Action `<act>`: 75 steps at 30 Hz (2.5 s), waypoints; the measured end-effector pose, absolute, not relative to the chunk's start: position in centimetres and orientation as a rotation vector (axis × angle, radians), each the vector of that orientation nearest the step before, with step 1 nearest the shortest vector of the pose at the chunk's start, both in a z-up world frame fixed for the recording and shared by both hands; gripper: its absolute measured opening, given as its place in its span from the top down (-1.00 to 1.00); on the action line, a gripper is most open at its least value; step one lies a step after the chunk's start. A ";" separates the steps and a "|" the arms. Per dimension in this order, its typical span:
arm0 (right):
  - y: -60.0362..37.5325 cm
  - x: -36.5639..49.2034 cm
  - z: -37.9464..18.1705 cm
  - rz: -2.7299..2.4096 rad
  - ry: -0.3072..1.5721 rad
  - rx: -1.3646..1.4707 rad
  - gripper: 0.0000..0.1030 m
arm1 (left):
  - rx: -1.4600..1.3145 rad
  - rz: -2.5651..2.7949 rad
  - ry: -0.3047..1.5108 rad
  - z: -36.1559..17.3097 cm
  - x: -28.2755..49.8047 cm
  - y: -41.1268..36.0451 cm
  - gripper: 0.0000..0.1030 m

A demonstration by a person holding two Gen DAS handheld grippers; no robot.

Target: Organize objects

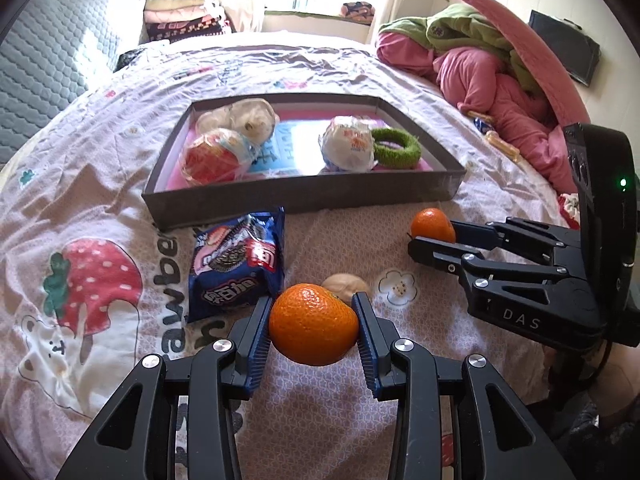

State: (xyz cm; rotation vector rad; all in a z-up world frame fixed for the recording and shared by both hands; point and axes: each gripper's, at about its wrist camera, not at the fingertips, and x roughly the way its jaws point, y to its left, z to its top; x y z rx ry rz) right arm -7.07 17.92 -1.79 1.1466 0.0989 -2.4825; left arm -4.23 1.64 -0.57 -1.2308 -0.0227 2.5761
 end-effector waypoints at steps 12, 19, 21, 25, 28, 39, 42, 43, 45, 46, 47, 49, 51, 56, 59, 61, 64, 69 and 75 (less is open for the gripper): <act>17.5 -7.2 0.2 -2.508 0.059 1.075 0.27 | -1.163 2.644 0.007 1.0 -4.7 2.3 0.23; 17.6 -7.3 1.6 -2.534 0.019 1.024 0.27 | -1.157 2.683 0.015 1.2 -5.5 2.5 0.23; 17.7 -7.4 2.0 -2.544 0.008 1.010 0.27 | -1.153 2.689 0.011 1.4 -5.7 2.6 0.23; 17.8 -7.5 2.6 -2.561 -0.006 0.985 0.27 | -1.146 2.703 0.017 1.6 -6.2 2.8 0.23; 17.8 -7.4 2.9 -2.578 0.001 0.973 0.27 | -1.147 2.710 0.021 1.7 -6.4 3.1 0.23; 17.9 -7.5 3.6 -2.602 -0.015 0.946 0.27 | -1.132 2.750 0.008 2.1 -7.5 3.2 0.23; 18.0 -7.5 3.7 -2.608 -0.019 0.939 0.27 | -1.127 2.762 0.004 2.2 -7.7 3.2 0.23; 18.0 -7.5 3.7 -2.610 -0.022 0.935 0.27 | -1.125 2.764 0.004 2.2 -7.7 3.2 0.23; 18.1 -7.5 3.8 -2.612 -0.029 0.931 0.27 | -1.121 2.771 0.000 2.3 -7.8 3.2 0.23; 18.1 -7.6 3.8 -2.615 -0.030 0.929 0.27 | -1.119 2.773 0.001 2.3 -7.9 3.2 0.23; 18.1 -7.6 3.9 -2.617 -0.032 0.927 0.27 | -1.117 2.776 0.002 2.4 -7.9 3.1 0.23; 18.1 -7.6 4.0 -2.621 -0.038 0.922 0.27 | -1.113 2.781 -0.003 2.5 -8.0 3.1 0.23; 18.1 -7.6 4.1 -2.626 -0.043 0.914 0.27 | -1.108 2.788 -0.006 2.6 -8.1 3.1 0.22; 18.1 -7.6 4.5 -2.639 -0.054 0.893 0.27 | -1.101 2.795 -0.019 2.8 -8.3 3.1 0.23; 17.8 -7.7 4.6 -2.644 -0.046 0.887 0.27 | -1.094 2.797 -0.024 3.0 -8.3 3.1 0.23; 17.7 -7.8 4.7 -2.645 -0.049 0.883 0.27 | -1.089 2.802 -0.026 3.1 -8.4 3.0 0.23; 17.7 -7.8 4.9 -2.653 -0.056 0.871 0.27 | -1.085 2.809 -0.036 3.2 -8.5 2.9 0.22; 17.8 -7.8 5.2 -2.668 -0.060 0.855 0.27 | -1.072 2.826 -0.046 3.5 -8.8 2.8 0.23; 18.0 -8.0 5.5 -2.679 -0.080 0.838 0.27 | -1.066 2.831 -0.047 3.5 -9.1 2.9 0.22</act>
